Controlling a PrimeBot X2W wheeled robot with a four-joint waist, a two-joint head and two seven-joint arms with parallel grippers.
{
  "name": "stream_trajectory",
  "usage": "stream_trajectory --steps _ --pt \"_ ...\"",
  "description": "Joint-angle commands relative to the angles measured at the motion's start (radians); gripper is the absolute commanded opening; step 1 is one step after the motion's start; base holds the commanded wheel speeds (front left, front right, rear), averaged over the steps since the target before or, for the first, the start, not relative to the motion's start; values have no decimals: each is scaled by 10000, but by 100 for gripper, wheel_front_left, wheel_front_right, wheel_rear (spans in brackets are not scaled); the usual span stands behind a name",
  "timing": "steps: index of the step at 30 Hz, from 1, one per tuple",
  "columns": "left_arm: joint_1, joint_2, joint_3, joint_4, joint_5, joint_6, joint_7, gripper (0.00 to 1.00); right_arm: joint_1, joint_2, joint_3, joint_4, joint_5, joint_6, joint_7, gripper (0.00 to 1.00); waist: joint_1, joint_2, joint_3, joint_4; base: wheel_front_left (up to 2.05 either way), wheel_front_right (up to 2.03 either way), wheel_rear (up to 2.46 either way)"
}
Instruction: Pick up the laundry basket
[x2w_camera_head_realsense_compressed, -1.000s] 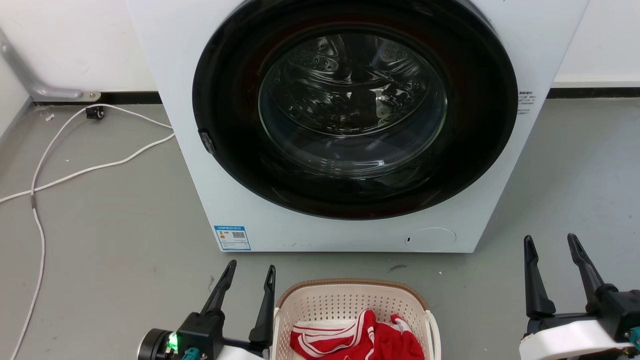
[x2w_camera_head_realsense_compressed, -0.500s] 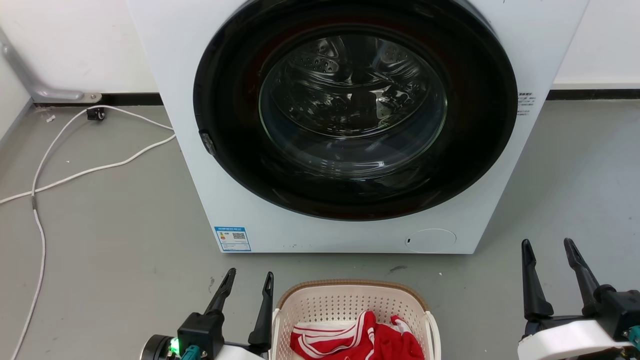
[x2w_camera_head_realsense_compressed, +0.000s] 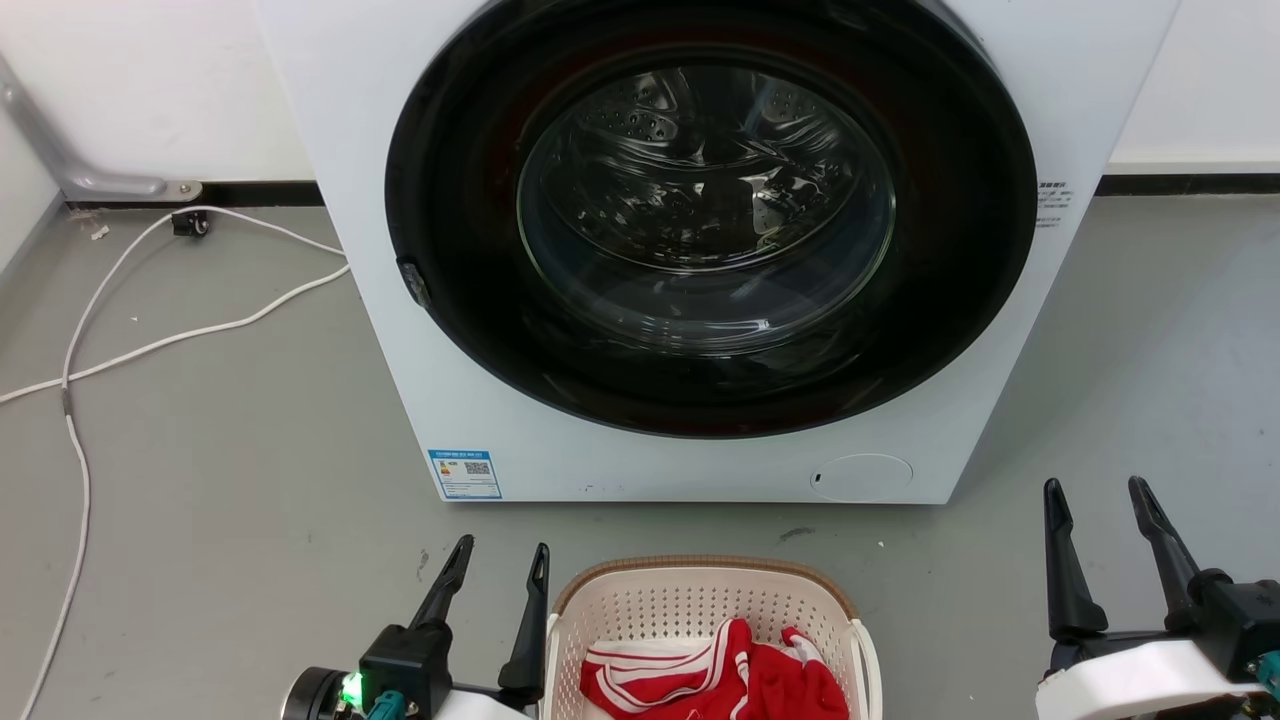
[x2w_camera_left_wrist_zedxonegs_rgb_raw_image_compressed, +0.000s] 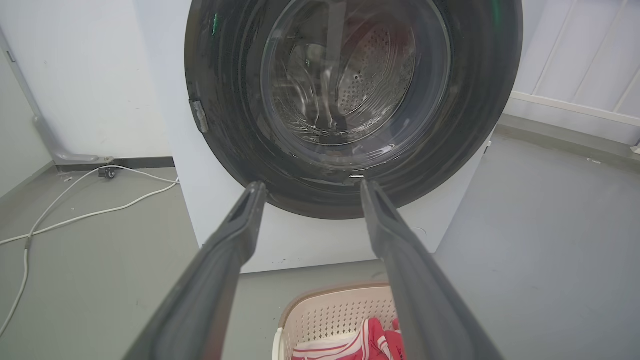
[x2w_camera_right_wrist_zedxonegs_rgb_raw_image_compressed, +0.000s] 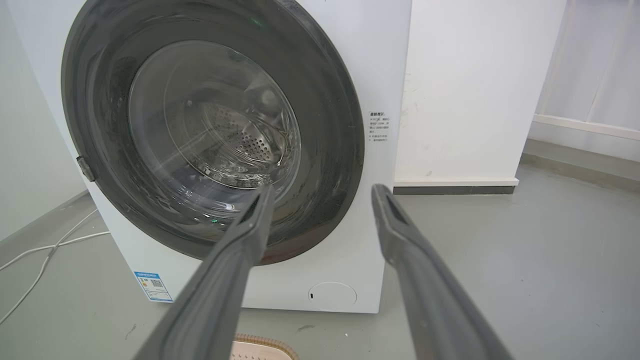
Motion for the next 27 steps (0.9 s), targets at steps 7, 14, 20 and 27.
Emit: stream_trajectory --steps 7,14,20,27 --pt "-111 -17 52 23 232 105 -27 100 -54 -23 29 24 46 -3 63 100 0 0 294 -35 0 0 0" --pt "-575 -12 176 228 615 348 -27 100 -584 -21 271 9 -58 -5 233 100 0 0 1487 -178 0 0 0" --pt "-1498 -4 406 746 479 90 -27 100 -1458 -20 540 375 -207 -3 383 100 0 0 2948 -301 0 0 0" --pt "-3057 290 538 2226 390 -441 -27 100 -2777 -18 777 1536 19 -3 559 100 0 0 4637 -366 0 0 0"
